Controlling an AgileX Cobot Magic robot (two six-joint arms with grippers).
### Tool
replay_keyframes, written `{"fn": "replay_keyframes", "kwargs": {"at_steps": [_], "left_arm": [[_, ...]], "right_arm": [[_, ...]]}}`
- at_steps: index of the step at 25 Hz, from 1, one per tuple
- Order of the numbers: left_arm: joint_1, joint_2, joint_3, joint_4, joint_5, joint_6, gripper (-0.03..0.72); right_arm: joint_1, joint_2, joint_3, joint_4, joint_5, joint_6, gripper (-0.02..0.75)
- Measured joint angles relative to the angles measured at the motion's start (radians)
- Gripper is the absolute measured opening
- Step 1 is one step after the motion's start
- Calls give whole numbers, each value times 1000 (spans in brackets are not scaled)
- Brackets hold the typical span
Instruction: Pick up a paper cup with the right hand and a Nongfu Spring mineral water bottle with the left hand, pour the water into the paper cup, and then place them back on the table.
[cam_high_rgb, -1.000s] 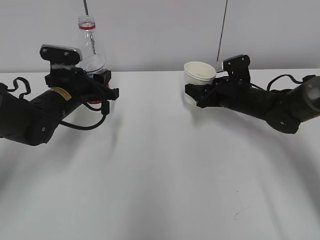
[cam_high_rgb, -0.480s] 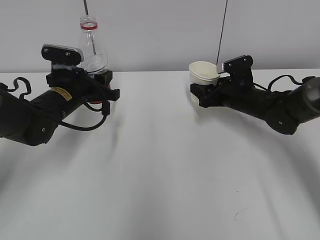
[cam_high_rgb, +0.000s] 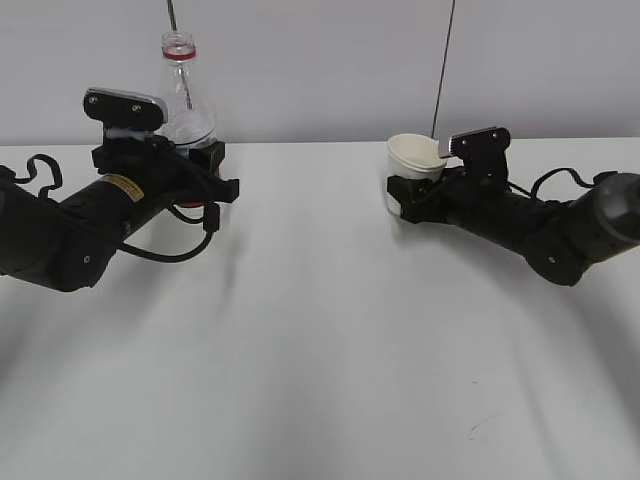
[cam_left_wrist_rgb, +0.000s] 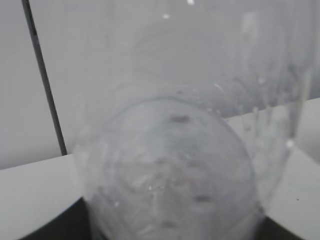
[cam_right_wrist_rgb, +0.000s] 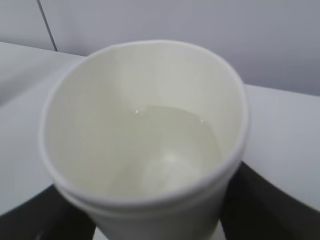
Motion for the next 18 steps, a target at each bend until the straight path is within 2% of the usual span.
{"fn": "replay_keyframes", "kwargs": {"at_steps": [13, 16, 18], "left_arm": [[0, 0, 0, 0, 1, 19, 295], [0, 0, 0, 0, 1, 19, 295], [0, 0, 0, 0, 1, 19, 295]], "right_arm": [[0, 47, -2, 22, -52, -24, 480], [0, 47, -2, 22, -54, -24, 516], [0, 47, -2, 20, -54, -25, 566]]}}
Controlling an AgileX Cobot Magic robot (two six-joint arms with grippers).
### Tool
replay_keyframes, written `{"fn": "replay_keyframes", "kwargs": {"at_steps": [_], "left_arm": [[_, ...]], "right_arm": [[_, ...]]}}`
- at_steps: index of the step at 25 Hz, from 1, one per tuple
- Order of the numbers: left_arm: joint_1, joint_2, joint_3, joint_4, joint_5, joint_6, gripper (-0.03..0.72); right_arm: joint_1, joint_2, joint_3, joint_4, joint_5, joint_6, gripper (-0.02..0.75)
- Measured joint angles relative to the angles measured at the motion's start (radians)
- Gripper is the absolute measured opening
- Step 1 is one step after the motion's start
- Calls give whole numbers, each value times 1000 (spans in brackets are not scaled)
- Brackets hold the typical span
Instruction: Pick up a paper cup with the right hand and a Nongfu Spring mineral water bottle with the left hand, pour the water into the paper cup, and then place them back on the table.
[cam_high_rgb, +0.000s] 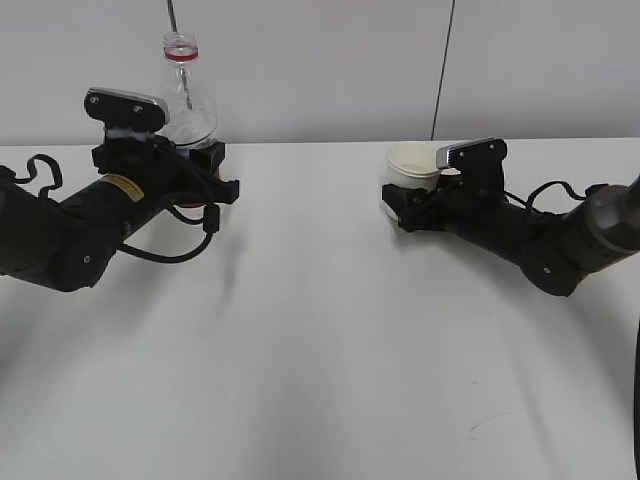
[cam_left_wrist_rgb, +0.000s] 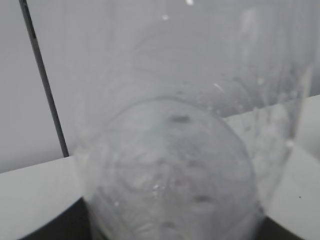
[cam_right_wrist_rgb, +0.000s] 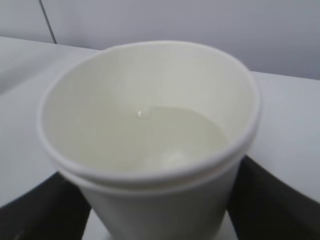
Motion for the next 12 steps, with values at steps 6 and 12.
{"fn": "replay_keyframes", "kwargs": {"at_steps": [6, 12], "left_arm": [[0, 0, 0, 0, 0, 1, 295], [0, 0, 0, 0, 0, 1, 295]], "right_arm": [[0, 0, -1, -2, 0, -1, 616], [0, 0, -1, -2, 2, -1, 617]]}}
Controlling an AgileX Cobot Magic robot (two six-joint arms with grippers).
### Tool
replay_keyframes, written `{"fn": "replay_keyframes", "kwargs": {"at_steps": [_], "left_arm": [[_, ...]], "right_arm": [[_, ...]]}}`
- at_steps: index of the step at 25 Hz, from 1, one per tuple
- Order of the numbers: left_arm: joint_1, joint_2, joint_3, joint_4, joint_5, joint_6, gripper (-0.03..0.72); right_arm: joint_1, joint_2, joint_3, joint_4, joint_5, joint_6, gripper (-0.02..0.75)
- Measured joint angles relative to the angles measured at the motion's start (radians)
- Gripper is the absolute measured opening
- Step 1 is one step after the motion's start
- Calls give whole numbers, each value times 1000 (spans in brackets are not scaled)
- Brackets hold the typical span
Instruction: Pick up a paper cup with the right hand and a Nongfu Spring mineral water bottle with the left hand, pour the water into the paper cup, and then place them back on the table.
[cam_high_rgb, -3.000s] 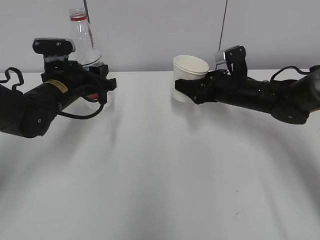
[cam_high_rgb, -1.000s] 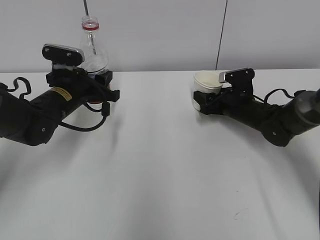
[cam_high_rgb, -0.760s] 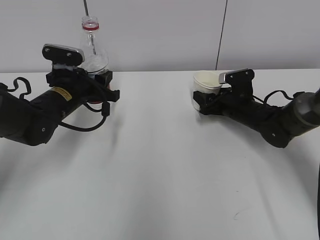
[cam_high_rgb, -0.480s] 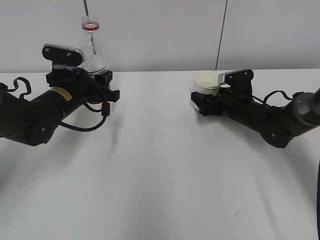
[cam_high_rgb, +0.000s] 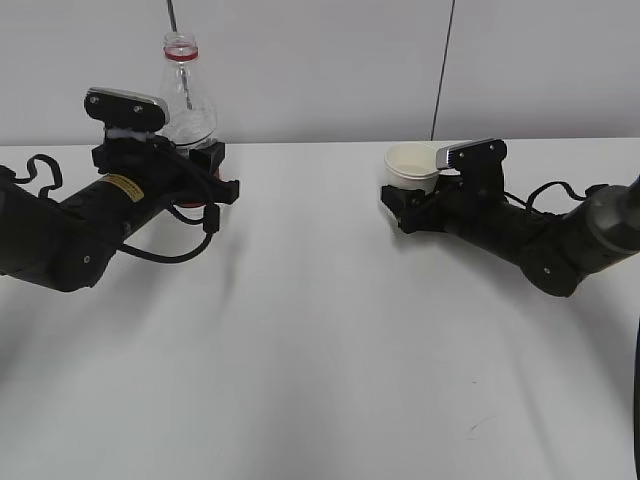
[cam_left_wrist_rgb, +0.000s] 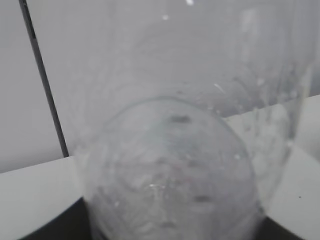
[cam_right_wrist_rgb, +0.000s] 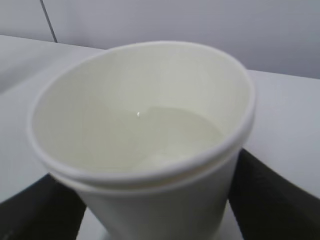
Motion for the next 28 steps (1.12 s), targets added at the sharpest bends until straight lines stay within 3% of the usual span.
{"fn": "replay_keyframes", "kwargs": {"at_steps": [28], "left_arm": [[0, 0, 0, 0, 0, 2, 295]], "right_arm": [[0, -65, 64, -59, -6, 0, 596]]}}
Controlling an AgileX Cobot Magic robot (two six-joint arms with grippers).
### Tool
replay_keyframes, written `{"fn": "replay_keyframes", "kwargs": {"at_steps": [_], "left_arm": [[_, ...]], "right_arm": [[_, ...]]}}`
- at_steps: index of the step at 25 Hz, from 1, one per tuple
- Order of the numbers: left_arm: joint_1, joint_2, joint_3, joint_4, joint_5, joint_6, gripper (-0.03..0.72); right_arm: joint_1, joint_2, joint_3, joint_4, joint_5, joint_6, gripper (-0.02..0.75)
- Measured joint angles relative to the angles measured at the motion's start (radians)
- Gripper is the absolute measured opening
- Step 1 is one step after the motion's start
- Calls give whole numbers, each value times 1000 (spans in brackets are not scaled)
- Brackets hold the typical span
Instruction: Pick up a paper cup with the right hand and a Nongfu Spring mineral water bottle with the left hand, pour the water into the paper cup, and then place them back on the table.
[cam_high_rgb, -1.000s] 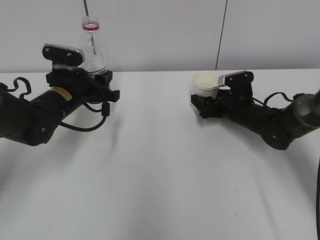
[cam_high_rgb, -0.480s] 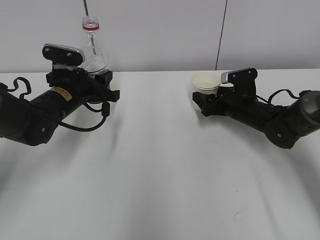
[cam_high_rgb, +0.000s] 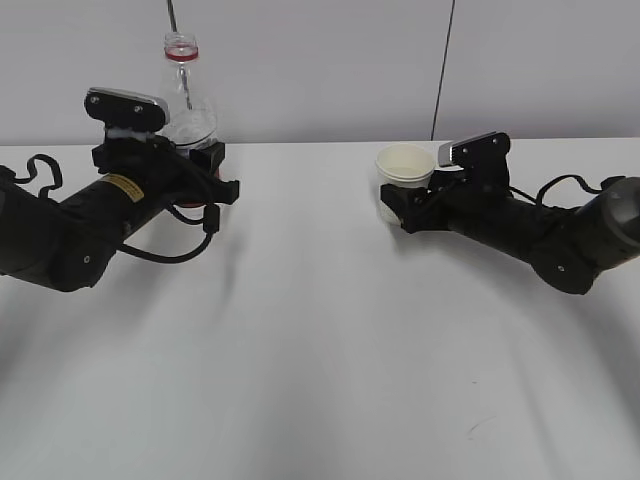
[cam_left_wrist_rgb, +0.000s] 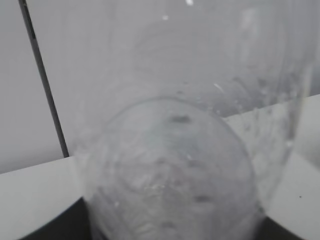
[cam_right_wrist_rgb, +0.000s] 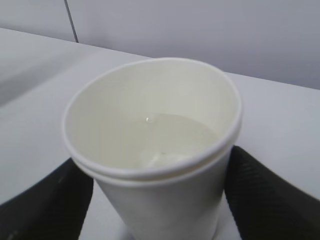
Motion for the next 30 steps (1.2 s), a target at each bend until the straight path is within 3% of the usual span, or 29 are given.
{"fn": "replay_keyframes", "kwargs": {"at_steps": [30], "left_arm": [[0, 0, 0, 0, 0, 0, 295]], "right_arm": [[0, -2, 0, -28, 35, 22, 599]]}}
